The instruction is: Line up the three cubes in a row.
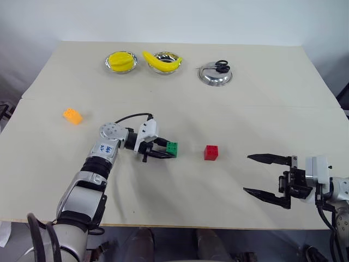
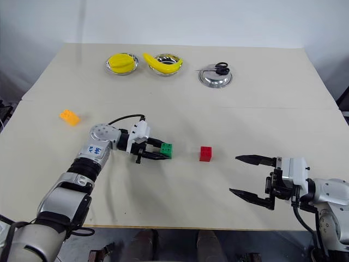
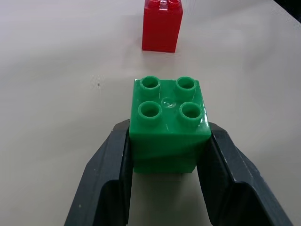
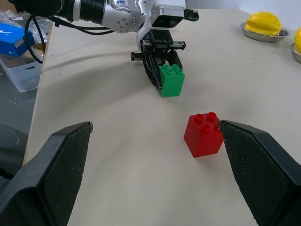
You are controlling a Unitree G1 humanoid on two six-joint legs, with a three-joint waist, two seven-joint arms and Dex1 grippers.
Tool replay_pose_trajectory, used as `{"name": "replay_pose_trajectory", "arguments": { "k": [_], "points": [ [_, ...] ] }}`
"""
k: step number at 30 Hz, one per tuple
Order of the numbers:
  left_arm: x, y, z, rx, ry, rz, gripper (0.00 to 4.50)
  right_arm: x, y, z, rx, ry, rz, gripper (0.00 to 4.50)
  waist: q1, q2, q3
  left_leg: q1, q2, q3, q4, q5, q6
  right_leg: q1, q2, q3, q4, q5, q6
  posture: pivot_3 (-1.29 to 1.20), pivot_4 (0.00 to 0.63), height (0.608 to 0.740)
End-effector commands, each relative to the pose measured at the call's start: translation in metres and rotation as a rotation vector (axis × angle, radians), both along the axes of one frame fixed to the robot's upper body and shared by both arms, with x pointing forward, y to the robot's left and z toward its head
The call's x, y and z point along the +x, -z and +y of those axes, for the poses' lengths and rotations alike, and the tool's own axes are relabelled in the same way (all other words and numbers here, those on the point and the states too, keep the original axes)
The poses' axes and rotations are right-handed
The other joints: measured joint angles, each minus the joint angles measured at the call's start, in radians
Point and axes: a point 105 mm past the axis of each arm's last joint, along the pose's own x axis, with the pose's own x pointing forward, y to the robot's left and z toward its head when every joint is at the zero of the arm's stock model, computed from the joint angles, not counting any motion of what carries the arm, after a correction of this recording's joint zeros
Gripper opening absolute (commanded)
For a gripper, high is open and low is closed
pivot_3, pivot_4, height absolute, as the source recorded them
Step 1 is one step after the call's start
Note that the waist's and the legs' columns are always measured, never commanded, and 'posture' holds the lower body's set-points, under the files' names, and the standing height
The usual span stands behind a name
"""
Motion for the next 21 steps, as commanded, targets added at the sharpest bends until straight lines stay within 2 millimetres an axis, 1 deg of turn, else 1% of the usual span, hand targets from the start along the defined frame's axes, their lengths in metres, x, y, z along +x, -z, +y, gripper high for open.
{"name": "replay_pose_trajectory", "arguments": {
  "k": [1,2,4,5,7,9,11,12,14,16,18,20,21],
  "points": [
    [0.001,0.004,-0.001,0.009,-0.01,0.009,1.51,-0.001,-0.005,0.003,0.009,-0.012,-0.027,4.5,0.0,0.0,0.0,0.0,0.0,0.0,0.001,0.0,0.0,0.0,0.0,0.0,0.0,0.0,0.0,0.0,0.15,0.74],
    [-0.004,0.005,-0.001,0.01,0.018,0.039,1.51,-0.001,-0.005,0.002,0.008,-0.013,-0.027,4.5,0.0,0.0,0.0,0.0,0.0,0.0,0.001,0.0,0.0,0.0,0.0,0.0,0.001,0.0,0.0,0.0,0.15,0.74],
    [-0.004,0.003,-0.001,-0.005,0.012,0.027,2.26,0.0,-0.005,0.002,0.009,-0.013,-0.027,4.5,-0.001,0.0,0.0,0.0,0.0,0.0,0.002,0.0,0.0,0.001,0.0,0.0,0.001,0.0,0.0,0.0,0.15,0.74],
    [-0.006,0.002,-0.001,-0.015,0.024,0.047,2.52,0.0,-0.004,0.002,0.007,-0.015,-0.027,4.5,-0.001,0.0,0.0,0.0,0.0,0.0,0.003,0.0,0.0,0.001,0.0,0.0,0.001,0.0,0.001,0.0,0.15,0.74],
    [-0.007,-0.004,0.001,-0.042,0.024,0.033,3.14,0.001,-0.004,0.002,0.008,-0.018,-0.026,4.5,-0.001,0.0,0.0,0.0,0.0,0.0,0.002,0.0,0.0,0.001,0.0,0.0,0.001,0.0,0.001,0.0,0.15,0.74],
    [-0.005,-0.012,0.004,-0.077,0.001,0.0,3.73,0.002,-0.003,0.003,0.01,-0.026,-0.024,4.5,-0.001,0.0,0.0,0.0,0.0,0.0,0.003,0.0,0.0,0.001,0.0,0.0,0.001,0.0,0.001,0.0,0.15,0.74],
    [-0.005,-0.018,0.013,-0.103,-0.018,-0.011,4.36,0.004,-0.003,0.005,0.013,-0.035,-0.025,4.5,-0.001,0.0,0.0,0.0,0.0,-0.001,0.003,0.0,0.0,0.001,0.0,0.0,0.001,0.0,0.001,0.0,0.15,0.74],
    [-0.006,-0.02,0.023,-0.102,-0.031,-0.025,4.48,0.005,-0.002,0.005,0.015,-0.042,-0.024,4.5,-0.003,0.0,0.0,0.0,0.0,-0.001,0.003,0.0,0.0,0.001,0.0,0.0,0.001,0.0,0.001,0.0,0.15,0.74],
    [-0.008,-0.026,0.043,-0.135,-0.063,-0.049,4.48,0.007,-0.002,0.007,0.02,-0.055,-0.022,4.5,-0.009,0.0,0.0,0.0,0.0,0.0,0.003,0.0,0.0,0.001,0.0,0.0,0.001,0.0,0.001,0.0,0.15,0.74],
    [-0.019,-0.032,0.062,-0.174,-0.061,-0.045,4.48,0.009,-0.002,0.008,0.025,-0.067,-0.02,4.5,-0.012,0.0,0.0,0.0,0.001,0.0,0.002,0.0,0.0,0.0,0.001,0.0,0.002,0.0,0.0,0.0,0.15,0.74],
    [-0.033,-0.036,0.089,-0.181,-0.094,-0.034,4.48,0.013,-0.002,0.01,0.036,-0.081,-0.008,4.5,-0.014,0.0,0.0,0.0,0.001,0.0,0.001,0.0,0.0,0.0,0.001,0.0,0.002,0.0,0.0,0.0,0.15,0.74],
    [-0.043,-0.038,0.11,-0.188,-0.169,-0.04,4.48,0.018,-0.004,0.012,0.057,-0.088,0.013,4.5,-0.016,0.0,0.0,0.0,0.002,0.0,0.001,0.0,0.0,0.0,0.001,0.0,0.002,0.0,0.0,0.0,0.15,0.74],
    [-0.046,-0.038,0.124,-0.188,-0.245,-0.059,4.48,0.022,-0.006,0.014,0.077,-0.082,0.024,4.5,-0.016,0.0,0.0,0.0,0.002,0.0,0.001,0.0,0.0,0.0,0.001,0.0,0.002,0.0,0.0,0.0,0.15,0.74]
  ]
}}
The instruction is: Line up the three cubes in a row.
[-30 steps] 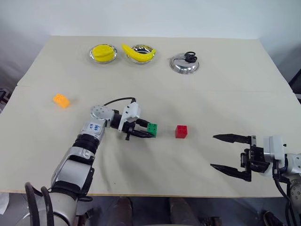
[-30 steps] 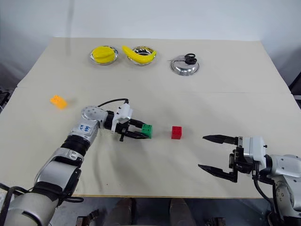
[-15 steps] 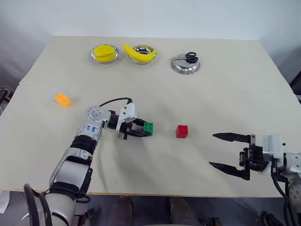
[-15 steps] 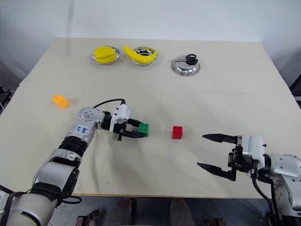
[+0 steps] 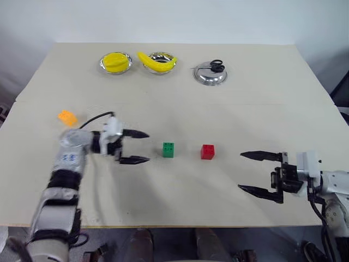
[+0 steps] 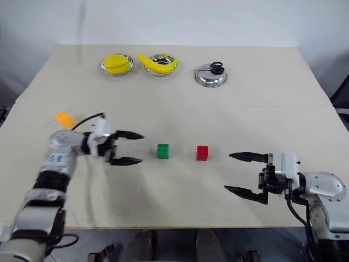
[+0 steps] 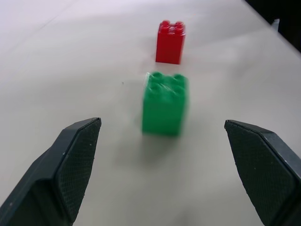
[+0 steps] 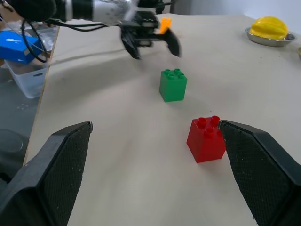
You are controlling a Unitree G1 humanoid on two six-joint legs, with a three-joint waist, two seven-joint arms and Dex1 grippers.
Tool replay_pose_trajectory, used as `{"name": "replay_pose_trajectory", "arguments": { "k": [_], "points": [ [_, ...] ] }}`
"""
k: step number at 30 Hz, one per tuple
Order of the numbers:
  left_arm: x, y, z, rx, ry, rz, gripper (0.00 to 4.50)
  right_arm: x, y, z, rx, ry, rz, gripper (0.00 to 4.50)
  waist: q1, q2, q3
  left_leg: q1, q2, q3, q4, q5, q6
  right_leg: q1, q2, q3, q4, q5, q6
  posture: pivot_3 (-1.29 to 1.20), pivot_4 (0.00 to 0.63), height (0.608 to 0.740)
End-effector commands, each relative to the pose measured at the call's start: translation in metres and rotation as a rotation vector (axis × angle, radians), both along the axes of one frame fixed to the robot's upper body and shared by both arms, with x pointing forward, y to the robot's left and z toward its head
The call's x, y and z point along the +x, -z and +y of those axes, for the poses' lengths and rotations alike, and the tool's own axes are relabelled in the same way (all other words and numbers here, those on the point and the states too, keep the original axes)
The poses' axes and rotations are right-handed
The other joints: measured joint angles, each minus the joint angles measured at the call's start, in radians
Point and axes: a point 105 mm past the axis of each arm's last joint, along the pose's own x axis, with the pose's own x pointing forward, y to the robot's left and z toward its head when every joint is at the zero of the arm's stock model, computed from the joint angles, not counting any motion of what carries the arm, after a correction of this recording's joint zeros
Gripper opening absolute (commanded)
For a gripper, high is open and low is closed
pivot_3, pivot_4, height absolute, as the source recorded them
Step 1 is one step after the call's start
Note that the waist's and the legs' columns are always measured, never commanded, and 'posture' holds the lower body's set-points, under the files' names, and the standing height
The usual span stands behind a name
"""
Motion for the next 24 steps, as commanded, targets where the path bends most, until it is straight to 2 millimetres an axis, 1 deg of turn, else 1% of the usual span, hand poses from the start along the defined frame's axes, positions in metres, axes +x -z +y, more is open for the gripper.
{"name": "replay_pose_trajectory", "arguments": {
  "k": [1,2,3,4,5,6,7,8,9,11,12,14,17,20,21,22,24],
  "points": [
    [-0.013,-0.017,0.032,-0.041,-0.153,-0.075,4.48,0.009,-0.008,0.004,0.06,-0.004,0.024,4.5,0.0,0.0,0.0,0.0,0.0,0.0,0.0,0.0,0.0,0.0,0.0,0.0,0.0,0.0,0.0,0.0,0.15,0.74],
    [-0.017,-0.017,0.043,-0.064,-0.223,-0.064,4.48,0.011,-0.009,0.007,0.073,-0.009,0.027,4.5,0.002,0.0,0.0,0.0,0.0,0.0,0.0,0.0,0.0,0.0,0.0,0.0,0.0,0.0,0.0,0.0,0.15,0.74],
    [-0.02,-0.016,0.056,-0.066,-0.314,-0.095,4.48,0.014,-0.011,0.012,0.086,-0.02,0.011,4.5,0.004,0.0,0.0,0.0,0.0,0.0,0.0,0.0,0.0,0.0,-0.001,0.0,0.0,0.0,0.0,0.0,0.15,0.74],
    [-0.021,-0.02,0.072,-0.139,-0.443,-0.112,4.48,0.016,-0.014,0.017,0.107,-0.031,-0.008,4.5,0.007,0.0,0.0,0.0,0.0,-0.001,0.0,-0.001,0.001,0.0,0.0,0.0,0.0,0.0,0.0,0.0,0.15,0.74],
    [-0.023,-0.023,0.083,-0.191,-0.536,-0.124,4.48,0.017,-0.017,0.021,0.123,-0.039,-0.02,4.5,0.009,0.0,0.0,0.0,0.001,-0.001,0.0,-0.001,0.002,0.0,-0.001,0.0,0.0,0.0,0.0,0.0,0.15,0.74],
    [-0.025,-0.025,0.099,-0.232,-0.648,-0.161,4.48,0.019,-0.019,0.024,0.139,-0.039,-0.044,4.5,0.01,0.0,0.0,0.0,0.0,-0.001,0.0,-0.001,0.003,0.0,-0.001,0.0,0.001,0.0,0.0,0.0,0.15,0.74],
    [-0.033,-0.022,0.122,-0.292,-0.801,-0.177,4.48,0.021,-0.021,0.03,0.156,-0.045,-0.08,4.5,0.014,0.0,0.0,0.0,0.001,-0.001,-0.001,-0.002,0.003,0.0,-0.001,-0.001,0.0,0.0,0.0,0.0,0.15,0.74],
    [-0.047,-0.013,0.148,-0.316,-0.957,-0.194,4.48,0.024,-0.022,0.035,0.174,-0.046,-0.124,4.5,0.013,0.0,0.0,0.0,0.0,-0.001,0.0,-0.002,0.004,0.0,-0.001,-0.001,0.001,0.0,0.0,0.0,0.15,0.74],
    [-0.058,-0.007,0.164,-0.327,-1.065,-0.204,4.48,0.025,-0.023,0.039,0.186,-0.046,-0.155,4.5,0.01,-0.001,0.0,0.0,0.001,-0.001,-0.001,-0.002,0.004,-0.001,-0.002,-0.001,0.0,0.0,0.0,0.0,0.15,0.74],
    [-0.085,0.013,0.193,-0.325,-1.236,-0.172,4.48,0.026,-0.021,0.042,0.211,-0.038,-0.171,4.5,0.006,-0.001,0.0,0.001,0.0,0.0,-0.003,-0.003,0.005,-0.001,-0.003,0.0,-0.001,0.0,0.0,0.0,0.15,0.74],
    [-0.093,0.017,0.201,-0.325,-1.284,-0.165,4.48,0.025,-0.019,0.042,0.215,-0.038,-0.164,4.5,0.007,-0.001,-0.001,0.001,0.0,0.0,-0.004,-0.003,0.005,-0.002,-0.003,0.0,-0.001,0.0,0.0,0.0,0.15,0.74],
    [-0.101,0.021,0.211,-0.331,-1.353,-0.16,4.48,0.022,-0.013,0.041,0.189,-0.049,-0.164,4.5,0.016,-0.002,0.0,0.001,-0.001,0.001,-0.005,-0.003,0.004,-0.002,-0.003,-0.001,-0.001,0.0,-0.001,0.0,0.15,0.74],
    [-0.098,0.016,0.211,-0.363,-1.377,-0.174,4.48,0.021,-0.012,0.036,0.156,-0.043,-0.175,4.5,0.039,-0.002,-0.001,0.001,-0.002,-0.001,-0.005,-0.002,0.001,-0.001,-0.005,-0.003,-0.001,0.0,-0.001,0.0,0.15,0.74],
    [-0.078,0.011,0.189,-0.357,-1.297,-0.164,4.48,0.024,-0.012,0.028,0.139,-0.019,-0.175,4.5,0.043,-0.002,-0.001,0.001,-0.003,-0.001,-0.005,-0.001,0.001,0.001,-0.006,-0.003,-0.001,0.001,0.0,0.0,0.15,0.74],
    [-0.067,0.008,0.186,-0.372,-1.29,-0.155,4.48,0.025,-0.012,0.026,0.135,-0.015,-0.174,4.5,0.043,-0.002,-0.001,0.002,-0.003,-0.001,-0.005,-0.001,0.001,0.001,-0.006,-0.003,-0.001,0.001,0.0,0.0,0.15,0.74],
    [-0.06,0.006,0.185,-0.383,-1.292,-0.147,4.48,0.025,-0.012,0.026,0.133,-0.014,-0.173,4.5,0.042,-0.002,-0.001,0.002,-0.003,-0.001,-0.005,-0.001,0.001,0.002,-0.006,-0.003,-0.001,0.001,0.0,0.0,0.15,0.74],
    [-0.039,0.001,0.182,-0.351,-1.276,-0.124,4.48,0.025,-0.014,0.025,0.13,-0.016,-0.173,4.5,0.035,-0.002,-0.001,0.003,-0.003,-0.001,-0.006,-0.001,0.001,0.001,-0.005,-0.003,-0.001,0.001,0.0,0.0,0.15,0.74]
  ]
}}
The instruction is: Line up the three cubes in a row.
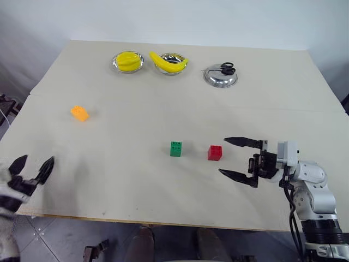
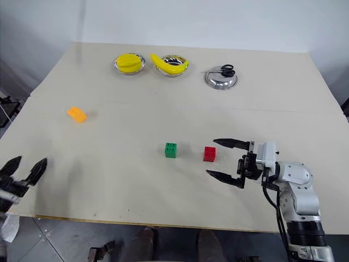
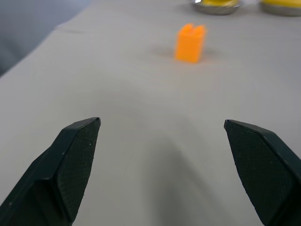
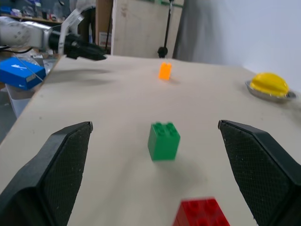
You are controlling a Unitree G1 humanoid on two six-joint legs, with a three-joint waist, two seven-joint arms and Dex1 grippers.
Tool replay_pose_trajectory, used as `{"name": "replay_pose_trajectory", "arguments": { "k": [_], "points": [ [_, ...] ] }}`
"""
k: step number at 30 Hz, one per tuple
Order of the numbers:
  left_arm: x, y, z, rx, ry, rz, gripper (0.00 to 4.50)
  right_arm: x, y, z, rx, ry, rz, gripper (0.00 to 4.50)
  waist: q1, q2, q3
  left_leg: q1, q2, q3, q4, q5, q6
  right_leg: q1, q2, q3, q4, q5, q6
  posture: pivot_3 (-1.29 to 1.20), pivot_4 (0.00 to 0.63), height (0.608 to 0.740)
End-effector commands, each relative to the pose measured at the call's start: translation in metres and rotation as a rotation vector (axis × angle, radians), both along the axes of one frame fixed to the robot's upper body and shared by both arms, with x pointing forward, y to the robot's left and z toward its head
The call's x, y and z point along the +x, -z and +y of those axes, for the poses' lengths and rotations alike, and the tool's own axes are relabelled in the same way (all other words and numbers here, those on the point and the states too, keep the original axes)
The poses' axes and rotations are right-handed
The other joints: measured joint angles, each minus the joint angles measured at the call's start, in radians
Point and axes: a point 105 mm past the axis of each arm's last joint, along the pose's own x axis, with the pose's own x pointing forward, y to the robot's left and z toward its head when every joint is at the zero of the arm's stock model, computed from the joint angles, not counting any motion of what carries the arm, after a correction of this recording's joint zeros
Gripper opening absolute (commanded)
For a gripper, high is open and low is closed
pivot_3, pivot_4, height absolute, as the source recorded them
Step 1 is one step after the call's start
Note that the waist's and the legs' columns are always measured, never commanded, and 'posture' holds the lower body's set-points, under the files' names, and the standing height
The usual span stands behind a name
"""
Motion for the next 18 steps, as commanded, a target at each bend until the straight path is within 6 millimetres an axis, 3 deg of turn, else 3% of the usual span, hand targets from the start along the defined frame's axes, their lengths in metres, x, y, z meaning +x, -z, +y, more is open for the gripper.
{"name": "replay_pose_trajectory", "arguments": {
  "k": [1,6,9,12,18],
  "points": [
    [0.026,-0.015,-0.002,0.047,0.024,0.033,4.48,-0.001,-0.01,-0.005,-0.003,0.01,-0.042,4.5,-0.004,0.0,0.0,0.0,0.0,0.0,0.0,0.0,0.0,-0.001,0.001,0.0,0.0,0.0,0.0,0.0,0.15,0.74],
    [0.084,-0.031,-0.004,0.08,0.035,0.108,4.48,0.0,-0.012,-0.004,-0.008,0.008,-0.037,4.5,-0.026,0.0,0.0,0.0,0.001,0.001,-0.002,0.001,-0.001,-0.002,0.001,0.001,0.0,0.0,0.0,0.0,0.15,0.74],
    [0.104,-0.034,-0.004,0.108,0.027,0.142,4.48,0.0,-0.014,-0.003,-0.006,0.01,-0.04,4.5,-0.036,0.0,0.0,0.0,0.001,0.002,-0.002,0.004,-0.006,-0.003,0.001,0.001,0.0,0.0,0.0,0.0,0.15,0.74],
    [0.118,-0.037,-0.007,0.106,0.029,0.154,4.48,-0.002,-0.015,-0.003,0.003,0.024,-0.04,4.5,-0.044,0.0,0.0,0.0,0.001,0.003,-0.004,0.004,-0.006,-0.005,0.001,0.0,0.001,0.0,0.0,0.0,0.15,0.74],
    [0.122,-0.033,0.0,0.072,-0.017,0.175,4.48,-0.005,-0.014,-0.006,0.013,0.065,-0.037,4.5,-0.053,0.0,0.0,0.0,0.001,0.004,-0.004,0.004,-0.006,-0.006,0.001,-0.001,0.001,0.0,0.0,0.0,0.15,0.74]
  ]
}}
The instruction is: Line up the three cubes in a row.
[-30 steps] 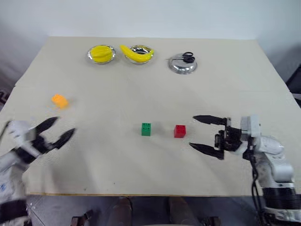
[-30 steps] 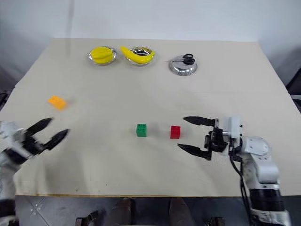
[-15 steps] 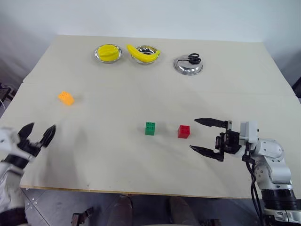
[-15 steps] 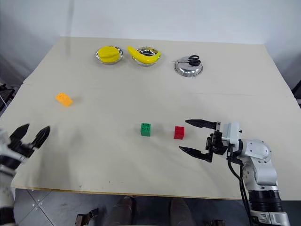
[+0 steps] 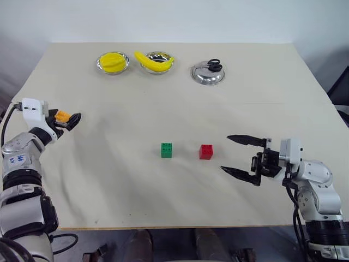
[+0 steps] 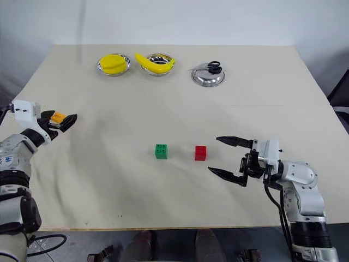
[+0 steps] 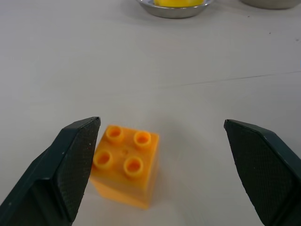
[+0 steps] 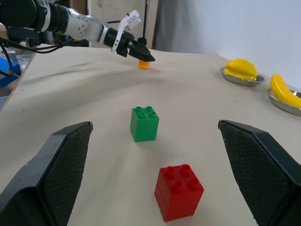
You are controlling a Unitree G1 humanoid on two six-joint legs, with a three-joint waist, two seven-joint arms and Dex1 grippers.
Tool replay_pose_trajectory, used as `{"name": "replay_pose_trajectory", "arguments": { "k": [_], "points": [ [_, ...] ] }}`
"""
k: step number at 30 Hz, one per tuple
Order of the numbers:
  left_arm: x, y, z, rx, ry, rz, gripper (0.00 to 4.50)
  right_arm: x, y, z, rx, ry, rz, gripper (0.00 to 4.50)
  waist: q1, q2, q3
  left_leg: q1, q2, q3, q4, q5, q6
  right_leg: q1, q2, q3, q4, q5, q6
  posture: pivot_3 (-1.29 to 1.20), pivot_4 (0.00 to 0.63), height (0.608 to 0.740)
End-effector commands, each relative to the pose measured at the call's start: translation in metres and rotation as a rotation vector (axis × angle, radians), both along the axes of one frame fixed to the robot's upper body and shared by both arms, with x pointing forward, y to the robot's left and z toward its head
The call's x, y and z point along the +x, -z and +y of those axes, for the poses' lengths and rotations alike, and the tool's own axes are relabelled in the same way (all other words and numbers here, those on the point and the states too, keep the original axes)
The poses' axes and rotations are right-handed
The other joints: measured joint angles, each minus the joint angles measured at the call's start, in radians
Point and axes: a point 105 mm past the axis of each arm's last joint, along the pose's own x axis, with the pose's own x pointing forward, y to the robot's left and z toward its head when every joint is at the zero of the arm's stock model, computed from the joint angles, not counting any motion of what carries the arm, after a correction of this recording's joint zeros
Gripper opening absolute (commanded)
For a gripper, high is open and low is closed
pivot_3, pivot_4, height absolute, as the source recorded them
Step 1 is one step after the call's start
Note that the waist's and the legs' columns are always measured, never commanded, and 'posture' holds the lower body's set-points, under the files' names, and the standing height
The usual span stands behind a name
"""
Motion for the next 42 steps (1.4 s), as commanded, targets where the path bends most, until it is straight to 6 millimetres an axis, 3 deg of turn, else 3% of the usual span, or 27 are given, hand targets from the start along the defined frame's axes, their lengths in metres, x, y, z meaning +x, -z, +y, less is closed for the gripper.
{"name": "replay_pose_trajectory", "arguments": {
  "k": [1,6,16,21,25,27,30,32,37,42],
  "points": [
    [-0.003,0.007,0.009,-0.029,-0.029,0.03,4.48,-0.003,-0.011,-0.003,0.014,0.028,-0.048,4.5,0.001,0.0,0.0,0.0,0.0,0.0,0.0,0.0,0.0,0.0,0.0,0.0,0.0,0.0,0.0,0.0,0.15,0.74],
    [-0.004,0.01,0.011,-0.049,-0.031,0.056,4.48,-0.002,-0.012,-0.004,0.021,0.047,-0.052,4.5,0.002,0.0,0.0,0.0,0.0,0.0,0.001,0.0,0.0,0.0,0.0,0.0,0.002,0.0,0.0,0.0,0.15,0.74],
    [-0.002,0.006,-0.001,-0.035,0.06,0.032,1.45,-0.004,-0.011,-0.002,0.029,0.055,-0.048,4.5,0.003,0.0,0.0,0.0,0.0,0.0,0.001,0.0,-0.001,0.0,0.0,0.0,0.001,0.0,0.0,0.0,0.15,0.74],
    [-0.004,-0.006,-0.01,0.016,0.149,-0.048,1.45,-0.005,-0.01,-0.002,0.022,0.055,-0.042,4.5,0.003,0.0,0.0,0.0,0.0,0.0,0.001,0.0,-0.001,0.0,0.0,0.0,0.001,0.0,0.0,0.0,0.15,0.74],
    [-0.021,-0.023,-0.061,0.141,0.591,-0.136,1.45,-0.01,-0.011,-0.01,-0.003,0.065,-0.028,4.5,0.004,0.0,0.0,0.0,0.0,0.0,0.001,0.001,-0.001,0.0,0.0,-0.001,0.001,0.0,0.0,0.0,0.15,0.74],
    [-0.034,-0.011,-0.088,0.271,0.843,-0.047,1.45,-0.013,-0.011,-0.02,-0.032,0.079,-0.014,4.5,0.01,0.0,0.0,0.0,0.0,0.0,0.001,0.001,-0.001,0.0,0.0,-0.001,0.001,0.0,0.0,0.0,0.15,0.74],
    [-0.044,-0.001,-0.108,0.377,1.038,0.033,1.45,-0.016,-0.012,-0.032,-0.066,0.095,0.0,4.5,0.018,0.0,0.0,0.0,0.0,0.0,0.001,0.001,-0.001,0.001,0.0,-0.001,0.0,0.0,0.0,0.0,0.15,0.74],
    [-0.05,0.018,-0.133,0.467,1.226,0.118,1.45,-0.023,-0.011,-0.046,-0.114,0.111,0.036,4.5,0.024,0.0,0.0,0.0,0.0,0.0,0.001,0.001,-0.001,0.001,0.0,0.0,0.0,0.0,0.0,0.0,0.15,0.74],
    [-0.042,0.036,-0.167,0.482,1.332,0.158,1.45,-0.034,-0.008,-0.055,-0.157,0.115,0.083,4.5,0.03,0.0,0.0,0.0,0.0,0.0,0.003,0.0,0.0,0.002,0.0,0.0,-0.001,0.0,0.0,0.0,0.15,0.74],
    [-0.04,0.045,-0.167,0.521,1.328,0.189,1.45,-0.037,-0.01,-0.049,-0.137,0.12,0.081,4.5,0.027,0.0,0.0,0.0,0.0,0.0,0.004,0.0,0.001,0.002,0.0,0.0,0.0,0.0,0.001,0.0,0.15,0.74]
  ]
}}
